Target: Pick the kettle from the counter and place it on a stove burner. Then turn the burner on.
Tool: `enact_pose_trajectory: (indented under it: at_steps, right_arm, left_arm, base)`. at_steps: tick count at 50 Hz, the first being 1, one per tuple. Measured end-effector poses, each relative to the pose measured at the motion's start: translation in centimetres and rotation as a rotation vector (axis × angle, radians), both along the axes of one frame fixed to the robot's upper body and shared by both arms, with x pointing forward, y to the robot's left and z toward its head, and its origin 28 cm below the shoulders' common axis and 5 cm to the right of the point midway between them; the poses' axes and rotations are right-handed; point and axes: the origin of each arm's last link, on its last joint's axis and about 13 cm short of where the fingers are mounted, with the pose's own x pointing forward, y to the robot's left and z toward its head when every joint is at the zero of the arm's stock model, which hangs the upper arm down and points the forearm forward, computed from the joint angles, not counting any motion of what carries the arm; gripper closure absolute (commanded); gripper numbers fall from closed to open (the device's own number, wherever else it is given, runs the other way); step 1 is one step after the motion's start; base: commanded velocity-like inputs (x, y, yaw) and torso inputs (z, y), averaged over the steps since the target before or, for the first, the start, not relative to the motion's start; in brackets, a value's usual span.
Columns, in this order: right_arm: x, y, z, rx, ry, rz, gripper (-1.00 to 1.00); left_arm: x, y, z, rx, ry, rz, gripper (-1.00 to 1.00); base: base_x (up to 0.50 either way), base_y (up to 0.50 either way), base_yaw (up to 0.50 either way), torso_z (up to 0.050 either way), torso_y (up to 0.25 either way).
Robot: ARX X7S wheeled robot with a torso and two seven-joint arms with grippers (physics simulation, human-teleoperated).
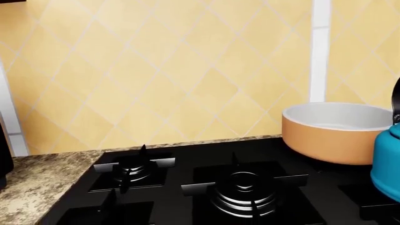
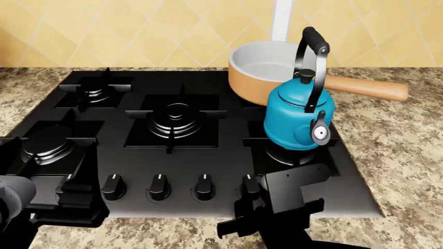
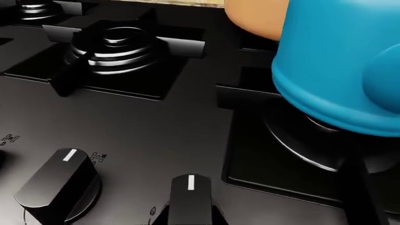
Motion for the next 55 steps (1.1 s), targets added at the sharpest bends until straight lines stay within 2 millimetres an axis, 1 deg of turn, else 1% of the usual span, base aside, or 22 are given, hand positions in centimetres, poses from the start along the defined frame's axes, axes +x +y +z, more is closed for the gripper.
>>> enact_pose_trajectory:
  at_steps: [24, 40, 55]
  right_arm:
    - [0.5, -2.2, -0.4, -0.107, -0.072, 0.146, 1.00]
    - [1.7, -3.3, -0.8, -0.096, -0.091, 0.225, 1.00]
    - [1.9, -3.9, -1.0, -0.094, -0.107, 0.251, 1.00]
  left_arm:
    - [0.0, 0.0, 0.0, -0.002, 0.000, 0.000, -1.00]
    - [0.1, 0.1, -0.1, -0.001, 0.002, -0.001, -1.00]
    - [0.1, 0.1, -0.2, 0.000, 0.004, 0.000, -1.00]
  base:
    - [0.00, 0.00, 0.00, 0.001, 0.002]
    - [0.00, 0.00, 0.00, 0.000, 0.000]
    - [0.00, 0.00, 0.00, 0.000, 0.000]
